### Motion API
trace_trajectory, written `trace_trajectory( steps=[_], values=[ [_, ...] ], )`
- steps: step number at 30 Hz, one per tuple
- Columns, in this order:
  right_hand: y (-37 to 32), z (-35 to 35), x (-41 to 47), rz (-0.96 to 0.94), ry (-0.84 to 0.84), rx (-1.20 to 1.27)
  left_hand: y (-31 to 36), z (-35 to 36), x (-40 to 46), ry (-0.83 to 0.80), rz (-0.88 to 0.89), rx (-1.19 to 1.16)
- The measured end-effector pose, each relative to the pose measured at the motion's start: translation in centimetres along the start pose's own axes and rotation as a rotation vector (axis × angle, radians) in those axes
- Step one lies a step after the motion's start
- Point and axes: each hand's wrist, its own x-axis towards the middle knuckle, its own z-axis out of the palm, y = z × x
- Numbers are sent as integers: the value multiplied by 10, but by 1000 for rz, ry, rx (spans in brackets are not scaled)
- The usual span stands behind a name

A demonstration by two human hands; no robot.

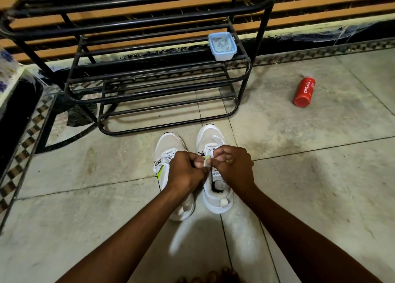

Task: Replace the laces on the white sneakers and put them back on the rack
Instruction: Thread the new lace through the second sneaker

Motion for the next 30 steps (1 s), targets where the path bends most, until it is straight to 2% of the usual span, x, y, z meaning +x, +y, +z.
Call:
trace_trajectory(
  steps=[2, 6, 10, 11, 19, 23, 26, 30],
  values=[
    [-5, -1, 5, 49, -58, -12, 1, -1, -1, -3, -5, -15],
    [-7, -8, 15, -63, -135, -143, -3, -2, 3, -13, -35, -23],
    [2, -8, 10, -240, -72, -240, -4, 2, 6, -14, -38, 19],
    [7, -7, 9, -231, -46, -237, -4, 2, 5, -4, -31, 32],
    [18, 13, 10, 153, -53, 212, 3, 2, 1, -15, -47, 14],
    [13, 5, 4, 86, -144, 372, 2, -3, 1, -68, -30, -31],
    [15, 0, -2, -24, -44, 354, 1, -7, 4, -87, 32, 33],
    [29, 1, -10, -26, 72, 335, 7, -2, 7, -95, 72, 60]
  ],
)
